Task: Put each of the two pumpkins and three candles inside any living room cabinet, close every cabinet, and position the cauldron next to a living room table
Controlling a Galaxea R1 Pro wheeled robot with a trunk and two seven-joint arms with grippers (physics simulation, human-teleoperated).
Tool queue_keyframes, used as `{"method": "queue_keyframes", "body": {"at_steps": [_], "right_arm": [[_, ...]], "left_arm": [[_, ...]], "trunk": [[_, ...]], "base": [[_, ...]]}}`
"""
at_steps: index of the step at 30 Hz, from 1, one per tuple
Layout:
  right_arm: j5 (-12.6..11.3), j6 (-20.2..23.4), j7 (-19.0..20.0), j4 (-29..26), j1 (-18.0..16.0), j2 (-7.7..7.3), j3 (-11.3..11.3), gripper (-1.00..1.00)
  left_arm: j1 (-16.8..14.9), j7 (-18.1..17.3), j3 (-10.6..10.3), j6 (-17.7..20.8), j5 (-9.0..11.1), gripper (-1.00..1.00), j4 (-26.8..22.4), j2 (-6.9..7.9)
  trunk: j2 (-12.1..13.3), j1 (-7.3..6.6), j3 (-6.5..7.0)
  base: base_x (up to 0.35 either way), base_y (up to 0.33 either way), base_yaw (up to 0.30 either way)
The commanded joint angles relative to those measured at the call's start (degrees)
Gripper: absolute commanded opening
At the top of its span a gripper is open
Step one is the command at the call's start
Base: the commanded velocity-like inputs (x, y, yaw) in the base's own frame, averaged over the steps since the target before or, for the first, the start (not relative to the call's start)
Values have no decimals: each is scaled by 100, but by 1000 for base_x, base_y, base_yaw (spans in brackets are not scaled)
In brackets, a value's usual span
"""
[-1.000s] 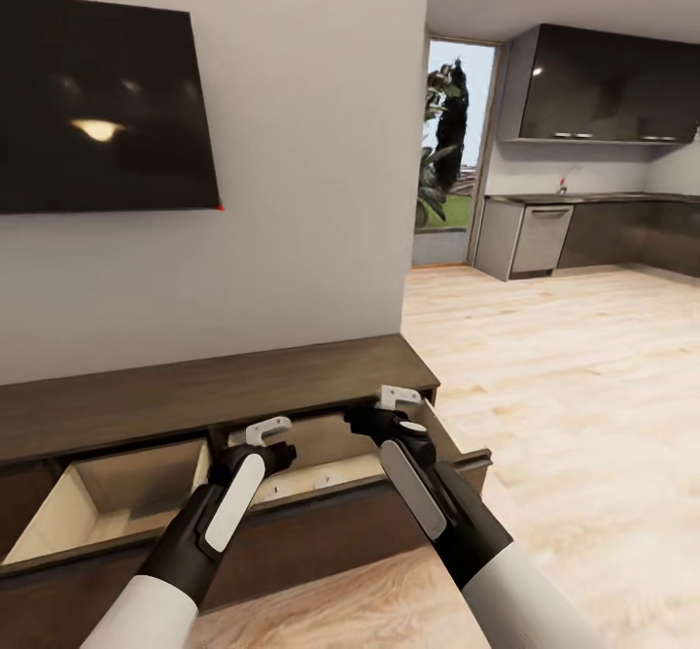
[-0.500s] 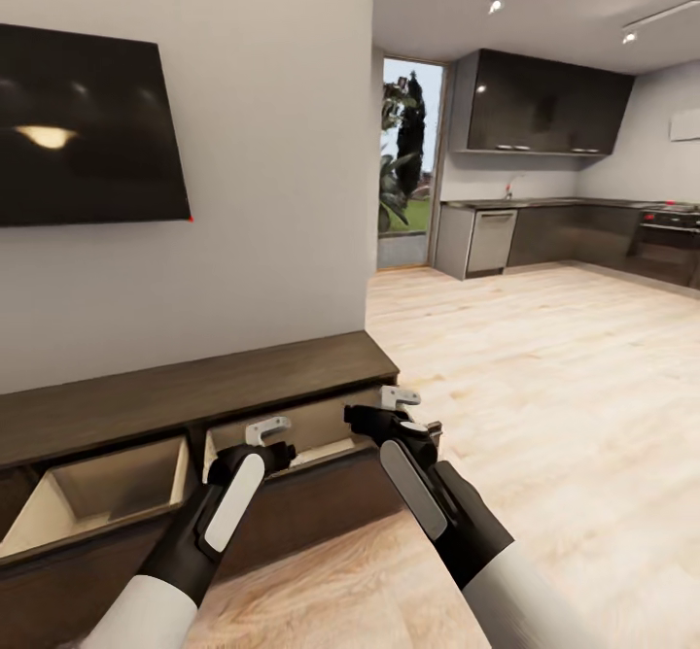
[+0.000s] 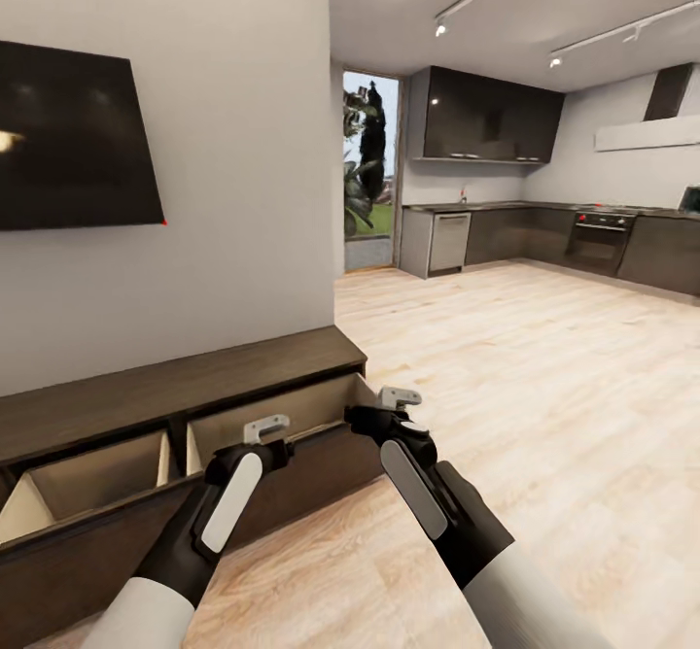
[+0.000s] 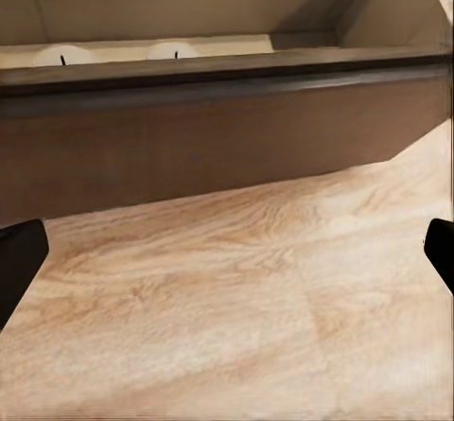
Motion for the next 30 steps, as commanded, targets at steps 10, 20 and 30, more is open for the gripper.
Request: {"method": "queue_keyframes", "body": {"at_steps": [10,20,30], "right_arm": [[-52,8,-53,-5,-7,1,8,100],[-58,8,-53,4,-6,-3,8,100],[-75,8,-49,4,-7,-75,8,100]], "left_arm": [[2,58,-5,6,50,100,-27,4],[4,58,-16,6,51,100,-27,4],[5,58,-15,6,48,100,-27,4]], "trunk": [[-3,-4,56],[-3,-4,118],[-3,-4,180]], "base": [[-284,202,-220],[-281,77,-221],[-277,1,-221]]}}
